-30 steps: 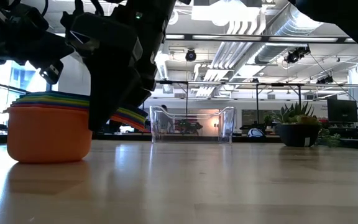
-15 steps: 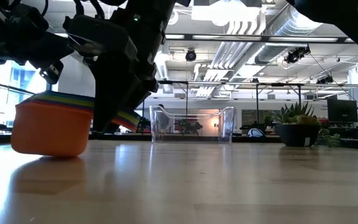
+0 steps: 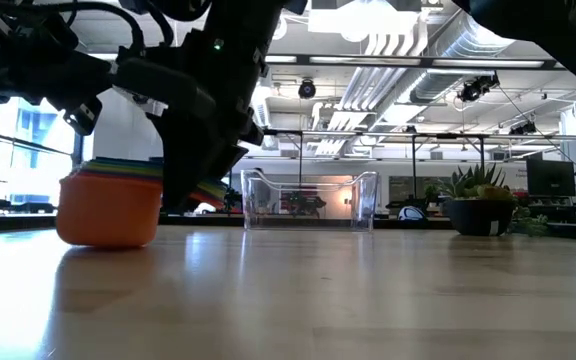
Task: Nest measuring cups in basket
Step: Put the nest of measuring cups into the transparent bin
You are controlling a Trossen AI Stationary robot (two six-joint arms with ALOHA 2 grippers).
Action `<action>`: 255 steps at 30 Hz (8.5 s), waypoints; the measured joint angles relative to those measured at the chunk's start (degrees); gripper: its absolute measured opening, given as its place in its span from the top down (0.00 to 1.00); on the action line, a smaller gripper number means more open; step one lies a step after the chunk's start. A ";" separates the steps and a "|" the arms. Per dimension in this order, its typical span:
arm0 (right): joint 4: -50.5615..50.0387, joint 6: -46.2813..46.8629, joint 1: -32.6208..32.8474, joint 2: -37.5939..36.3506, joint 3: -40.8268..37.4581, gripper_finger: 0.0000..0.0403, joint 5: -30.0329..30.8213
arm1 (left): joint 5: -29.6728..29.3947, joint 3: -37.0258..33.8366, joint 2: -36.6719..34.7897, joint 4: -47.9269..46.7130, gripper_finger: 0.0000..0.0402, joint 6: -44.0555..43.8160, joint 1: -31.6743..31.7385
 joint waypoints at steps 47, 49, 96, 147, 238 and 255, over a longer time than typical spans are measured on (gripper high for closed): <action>-4.70 16.05 -5.70 -0.11 0.00 0.70 9.78 | 0.00 0.00 -0.01 -0.02 0.82 0.00 -0.02; -4.18 16.31 -5.82 -0.11 0.00 0.70 10.09 | -0.01 0.00 -0.01 -0.02 0.82 0.00 0.00; -19.81 36.75 -3.30 -0.44 0.02 0.71 17.42 | -0.01 0.00 -0.01 -0.02 0.82 0.00 -0.01; -19.25 28.81 -4.16 -1.40 0.02 0.92 16.29 | -0.01 0.00 0.00 -0.01 0.82 0.00 -0.02; -2.80 -5.44 -8.24 8.39 -1.60 0.59 54.42 | -0.44 -0.02 0.00 0.06 0.82 0.00 0.00; -12.16 2.35 -7.06 3.09 0.18 0.56 45.35 | -0.44 -0.02 0.00 0.06 0.82 0.00 0.00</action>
